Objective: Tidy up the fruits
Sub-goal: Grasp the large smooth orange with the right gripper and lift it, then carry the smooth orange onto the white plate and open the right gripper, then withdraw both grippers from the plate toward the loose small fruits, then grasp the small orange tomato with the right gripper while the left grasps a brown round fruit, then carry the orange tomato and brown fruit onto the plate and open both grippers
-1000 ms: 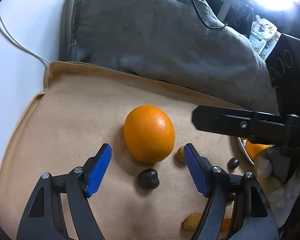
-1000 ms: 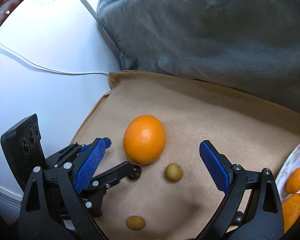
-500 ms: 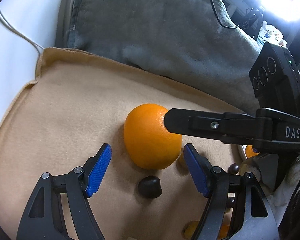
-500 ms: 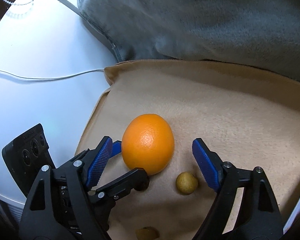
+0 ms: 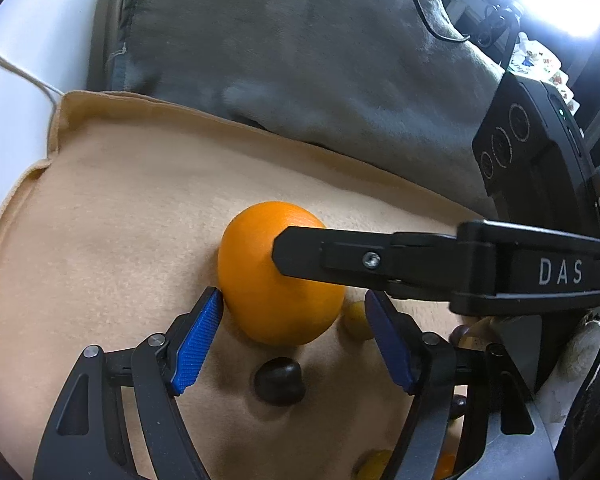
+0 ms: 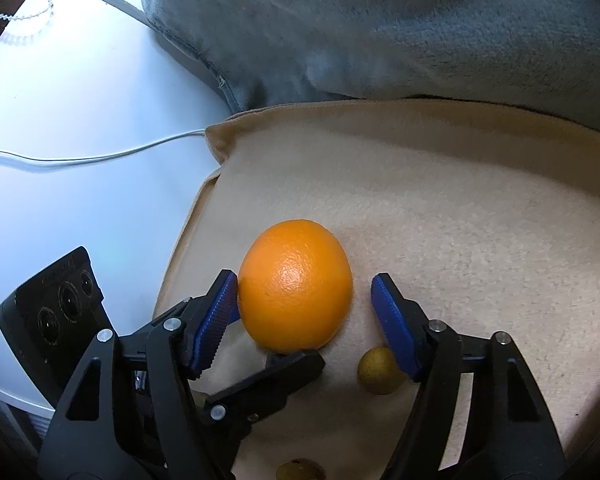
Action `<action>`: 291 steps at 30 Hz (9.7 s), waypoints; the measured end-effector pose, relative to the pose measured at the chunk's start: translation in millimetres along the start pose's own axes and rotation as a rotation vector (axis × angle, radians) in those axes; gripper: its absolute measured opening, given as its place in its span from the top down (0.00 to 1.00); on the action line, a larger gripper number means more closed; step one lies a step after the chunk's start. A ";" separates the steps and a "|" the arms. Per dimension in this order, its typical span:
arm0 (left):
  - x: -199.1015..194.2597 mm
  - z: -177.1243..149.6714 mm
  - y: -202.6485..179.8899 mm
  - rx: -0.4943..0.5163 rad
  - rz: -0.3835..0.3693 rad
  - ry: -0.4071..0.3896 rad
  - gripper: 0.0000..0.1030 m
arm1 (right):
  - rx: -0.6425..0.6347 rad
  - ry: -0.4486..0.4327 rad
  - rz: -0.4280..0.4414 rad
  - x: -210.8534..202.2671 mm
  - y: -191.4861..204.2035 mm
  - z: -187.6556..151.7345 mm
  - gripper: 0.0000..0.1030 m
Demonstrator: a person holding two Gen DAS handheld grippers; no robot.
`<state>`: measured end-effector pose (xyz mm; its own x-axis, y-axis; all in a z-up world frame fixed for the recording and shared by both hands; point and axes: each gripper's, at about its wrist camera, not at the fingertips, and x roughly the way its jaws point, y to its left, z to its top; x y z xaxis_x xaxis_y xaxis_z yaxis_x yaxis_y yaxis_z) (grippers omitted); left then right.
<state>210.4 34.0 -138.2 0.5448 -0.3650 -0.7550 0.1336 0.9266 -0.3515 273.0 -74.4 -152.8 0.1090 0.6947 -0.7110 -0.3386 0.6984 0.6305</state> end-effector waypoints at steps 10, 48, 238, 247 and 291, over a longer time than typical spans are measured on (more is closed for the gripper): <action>-3.0 -0.7 -7.1 0.011 0.012 -0.004 0.30 | -0.005 -0.003 0.011 -3.1 4.9 -4.4 0.38; -6.4 5.6 -154.0 0.225 -0.067 -0.052 0.30 | 0.063 -0.222 -0.020 -167.3 -49.5 -53.3 0.39; -54.5 -94.6 -80.1 0.108 -0.025 -0.035 0.73 | -0.380 -0.264 -0.373 -149.1 -1.1 -204.1 0.73; -52.3 -77.6 -101.2 0.141 -0.062 -0.058 0.73 | -0.320 -0.337 -0.415 -183.9 -20.2 -204.6 0.73; 48.5 -4.0 -213.2 0.486 -0.002 -0.021 0.73 | -0.166 -0.420 -0.578 -236.3 -108.4 -171.0 0.73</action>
<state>205.0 -181.6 -102.2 0.5601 -0.3697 -0.7414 0.5030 0.8628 -0.0504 124.0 -343.7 -106.3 0.6510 0.2535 -0.7155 -0.2519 0.9613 0.1115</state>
